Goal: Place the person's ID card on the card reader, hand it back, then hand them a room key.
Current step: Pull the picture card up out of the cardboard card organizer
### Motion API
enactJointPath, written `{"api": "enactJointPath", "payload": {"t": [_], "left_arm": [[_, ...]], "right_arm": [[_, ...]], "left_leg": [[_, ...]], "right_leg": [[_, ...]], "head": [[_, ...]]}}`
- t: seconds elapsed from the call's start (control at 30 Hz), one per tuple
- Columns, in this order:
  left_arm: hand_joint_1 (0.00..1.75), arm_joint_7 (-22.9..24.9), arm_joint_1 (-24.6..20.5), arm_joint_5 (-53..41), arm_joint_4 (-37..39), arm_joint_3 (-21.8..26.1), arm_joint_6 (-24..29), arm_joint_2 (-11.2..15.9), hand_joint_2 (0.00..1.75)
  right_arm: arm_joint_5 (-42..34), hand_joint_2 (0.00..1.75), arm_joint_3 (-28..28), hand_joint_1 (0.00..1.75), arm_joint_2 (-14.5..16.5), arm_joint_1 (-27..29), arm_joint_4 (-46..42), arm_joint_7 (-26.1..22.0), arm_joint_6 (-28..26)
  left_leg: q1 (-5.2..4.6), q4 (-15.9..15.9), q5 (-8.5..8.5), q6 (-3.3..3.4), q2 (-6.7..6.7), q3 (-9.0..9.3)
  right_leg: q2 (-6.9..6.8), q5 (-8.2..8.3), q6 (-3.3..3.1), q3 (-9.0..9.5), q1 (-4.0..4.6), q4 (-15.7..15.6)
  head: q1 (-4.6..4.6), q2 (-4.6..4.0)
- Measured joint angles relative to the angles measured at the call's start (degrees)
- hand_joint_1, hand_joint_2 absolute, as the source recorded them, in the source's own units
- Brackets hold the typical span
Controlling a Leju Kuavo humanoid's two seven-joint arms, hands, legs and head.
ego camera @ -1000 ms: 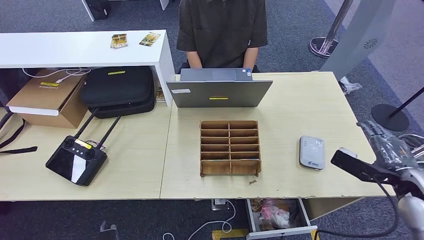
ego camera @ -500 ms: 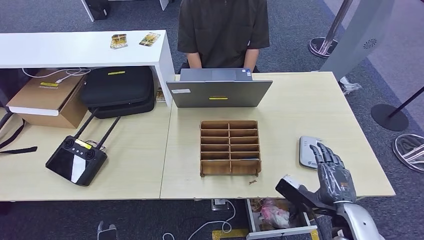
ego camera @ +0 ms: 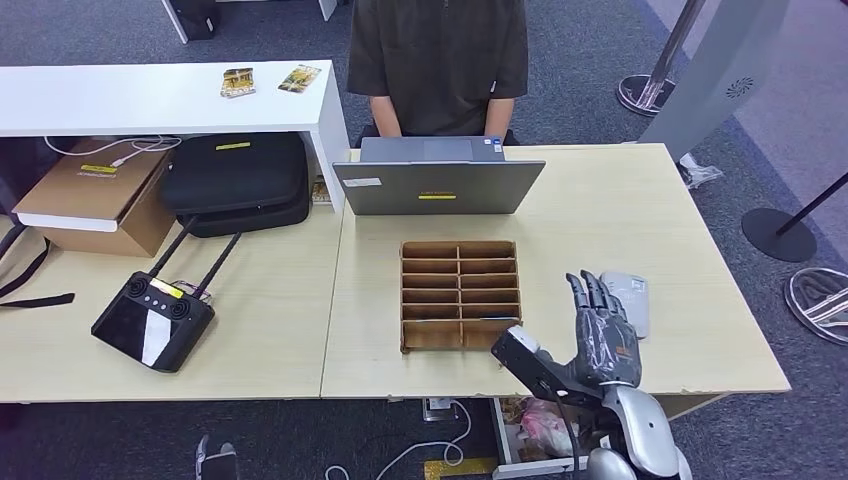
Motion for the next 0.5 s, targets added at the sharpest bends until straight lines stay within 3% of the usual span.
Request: {"api": "enactJointPath", "payload": {"t": [0.27, 0.5], "left_arm": [[0.0, 0.0, -0.5, 0.09, 0.0, 0.0, -1.21, 0.01, 0.0], [0.0, 0.0, -0.55, 0.11, -0.01, 0.01, -1.93, 0.05, 0.0]], "right_arm": [[1.27, 1.75, 2.02, 0.0, 3.86, -4.88, 6.58, -1.93, 0.45], [3.87, 1.75, 4.26, 0.0, 5.3, -6.46, 9.89, -2.68, 2.79]], "left_leg": [[0.0, 0.0, 0.01, -0.02, 0.03, 0.02], [0.0, 0.0, 0.01, -0.02, 0.03, 0.01]], "right_leg": [[0.03, 0.0, -0.01, 0.0, 0.0, 0.02], [0.02, 0.0, -0.01, -0.01, 0.0, 0.01]], "head": [[0.0, 0.0], [-0.01, 0.0]]}}
